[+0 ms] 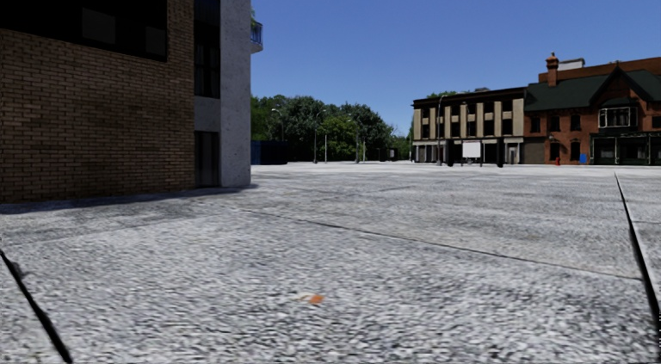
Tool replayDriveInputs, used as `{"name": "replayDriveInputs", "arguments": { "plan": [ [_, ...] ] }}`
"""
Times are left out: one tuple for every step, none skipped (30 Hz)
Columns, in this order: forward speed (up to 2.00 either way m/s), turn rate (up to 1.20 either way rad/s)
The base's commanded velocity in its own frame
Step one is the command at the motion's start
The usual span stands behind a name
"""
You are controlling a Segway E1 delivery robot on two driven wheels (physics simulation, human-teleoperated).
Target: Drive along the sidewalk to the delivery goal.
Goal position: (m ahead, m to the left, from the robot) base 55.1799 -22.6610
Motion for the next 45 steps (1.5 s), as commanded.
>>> {"name": "replayDriveInputs", "arguments": {
  "plan": [
    [2.00, 0.00],
    [2.00, 0.00],
    [2.00, 0.00],
    [2.00, 0.00],
    [2.00, 0.00],
    [2.00, 0.00],
    [2.00, 0.00],
    [2.00, 0.00],
    [2.00, 0.00],
    [2.00, 0.00],
    [2.00, 0.00],
    [2.00, 0.00],
    [2.00, 0.00],
    [2.00, 0.00],
    [2.00, 0.00],
    [2.00, 0.00],
    [2.00, 0.00],
    [2.00, 0.00],
    [2.00, 0.00],
    [2.00, 0.00],
    [2.00, 0.00],
    [2.00, 0.00],
    [2.00, 0.00],
    [2.00, 0.00],
    [2.00, 0.00],
    [2.00, 0.00],
    [2.00, 0.00],
    [2.00, 0.00],
    [2.00, 0.00],
    [2.00, 0.00],
    [2.00, 0.00],
    [2.00, 0.00],
    [2.00, 0.00],
    [2.00, 0.00],
    [2.00, 0.00],
    [2.00, 0.00],
    [2.00, 0.00],
    [2.00, 0.00],
    [2.00, 0.00],
    [2.00, 0.00],
    [2.00, 0.00],
    [2.00, 0.00],
    [2.00, 0.00],
    [2.00, 0.00],
    [2.00, 0.00]
  ]
}}
